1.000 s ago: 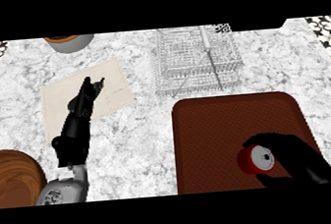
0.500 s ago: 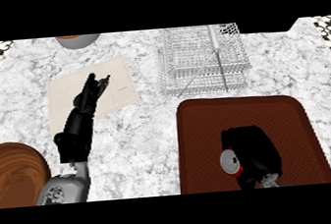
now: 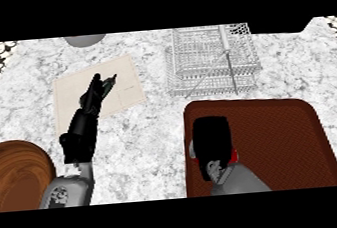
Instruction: Pick the can from the tray and place it in the tiered basket
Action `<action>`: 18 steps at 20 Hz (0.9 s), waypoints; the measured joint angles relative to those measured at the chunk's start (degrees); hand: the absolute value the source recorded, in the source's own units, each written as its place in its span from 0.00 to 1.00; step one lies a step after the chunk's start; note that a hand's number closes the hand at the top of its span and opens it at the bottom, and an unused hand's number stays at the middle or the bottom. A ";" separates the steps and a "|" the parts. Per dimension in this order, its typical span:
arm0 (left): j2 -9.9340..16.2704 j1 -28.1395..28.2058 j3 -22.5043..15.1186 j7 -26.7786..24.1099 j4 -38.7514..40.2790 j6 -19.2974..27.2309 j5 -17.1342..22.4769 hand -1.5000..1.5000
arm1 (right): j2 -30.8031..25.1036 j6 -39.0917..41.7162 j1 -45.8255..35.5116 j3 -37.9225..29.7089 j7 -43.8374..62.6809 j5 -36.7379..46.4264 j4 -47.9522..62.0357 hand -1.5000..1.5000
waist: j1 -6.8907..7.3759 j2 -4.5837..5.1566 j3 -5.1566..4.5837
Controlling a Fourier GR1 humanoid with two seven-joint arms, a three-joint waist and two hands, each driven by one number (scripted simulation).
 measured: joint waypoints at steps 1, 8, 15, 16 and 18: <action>0.09 0.12 0.06 -0.14 0.03 -0.09 0.04 0.50 | -0.02 -0.87 -2.36 0.96 2.14 -1.49 0.95 1.00 | 0.01 -0.03 0.01; 0.40 -0.68 1.43 -0.52 1.72 0.03 0.45 0.50 | -0.46 -2.98 -17.69 2.76 11.03 -8.30 -0.62 1.00 | -1.19 -0.47 -0.01; 0.09 -0.87 1.28 1.13 0.76 0.45 0.16 0.50 | -0.82 -1.66 -29.89 -0.04 15.29 -12.04 -5.48 1.00 | -2.08 -0.99 -0.04; 0.13 -0.61 1.38 1.06 0.73 0.46 0.21 0.50 | -0.85 -0.94 -31.35 -1.20 15.34 -12.72 -6.25 1.00 | -2.31 -1.04 -0.05; 0.04 -0.53 1.31 1.32 0.61 0.67 0.01 0.50 | -0.90 0.18 -34.32 -3.15 15.67 -13.71 -6.68 1.00 | -2.55 -1.11 -0.05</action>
